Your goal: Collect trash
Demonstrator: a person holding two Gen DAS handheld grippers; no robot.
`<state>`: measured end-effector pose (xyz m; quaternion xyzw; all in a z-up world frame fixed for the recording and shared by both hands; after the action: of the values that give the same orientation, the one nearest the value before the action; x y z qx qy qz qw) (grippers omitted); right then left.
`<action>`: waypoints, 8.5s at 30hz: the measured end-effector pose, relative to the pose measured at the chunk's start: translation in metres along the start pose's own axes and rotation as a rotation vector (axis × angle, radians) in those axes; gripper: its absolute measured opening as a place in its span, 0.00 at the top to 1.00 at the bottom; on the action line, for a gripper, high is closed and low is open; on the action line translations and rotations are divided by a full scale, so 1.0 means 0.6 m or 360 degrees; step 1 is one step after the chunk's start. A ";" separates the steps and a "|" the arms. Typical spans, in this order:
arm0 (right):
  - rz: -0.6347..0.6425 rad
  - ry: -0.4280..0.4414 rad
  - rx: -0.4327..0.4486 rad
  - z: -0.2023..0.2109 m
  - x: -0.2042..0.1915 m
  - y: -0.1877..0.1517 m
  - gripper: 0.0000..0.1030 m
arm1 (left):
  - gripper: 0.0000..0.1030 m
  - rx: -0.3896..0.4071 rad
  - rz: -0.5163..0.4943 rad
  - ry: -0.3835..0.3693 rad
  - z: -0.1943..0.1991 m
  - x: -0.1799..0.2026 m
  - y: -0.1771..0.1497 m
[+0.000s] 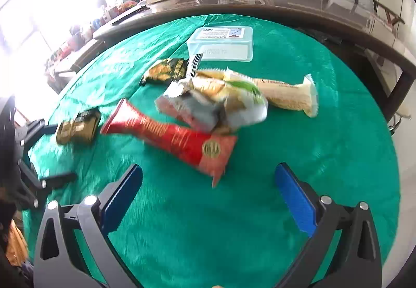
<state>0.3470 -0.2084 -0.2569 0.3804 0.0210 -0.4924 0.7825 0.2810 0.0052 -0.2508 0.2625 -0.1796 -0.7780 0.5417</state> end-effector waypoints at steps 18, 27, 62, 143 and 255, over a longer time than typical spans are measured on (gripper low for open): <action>0.0509 0.0219 -0.0334 -0.050 -0.150 0.005 0.21 | 0.04 0.0029 0.0045 -0.0148 0.006 -0.019 0.005; 0.0402 0.0140 -0.0493 -0.058 -0.144 -0.034 0.72 | 0.04 0.0047 -0.0036 -0.0258 -0.010 -0.033 0.032; -0.0097 -0.0204 0.0044 0.060 -0.061 -0.129 0.33 | 0.05 -0.0047 0.0269 0.0124 0.036 0.031 -0.027; -0.1149 -0.0390 0.0072 0.417 0.449 -0.521 0.86 | 0.54 -0.0142 -0.0451 -0.0740 0.020 0.915 0.111; 0.0054 -0.0058 0.0099 0.003 -0.047 0.003 0.70 | 0.60 0.0095 -0.0208 -0.0221 -0.082 0.034 0.195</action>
<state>0.3333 -0.1879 -0.2436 0.3959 -0.0151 -0.4865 0.7787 0.3925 -0.0545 -0.2284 0.2350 -0.2223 -0.8224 0.4679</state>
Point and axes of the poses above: each gripper's, at about its wrist camera, not at the fingertips, and z roughly against the way its jaws point, x to its right, y to its top, the point moved 6 cm from there along -z, roughly the way its jaws point, and after that the axes turned 15 degrees about y, right-handed, at the moved point
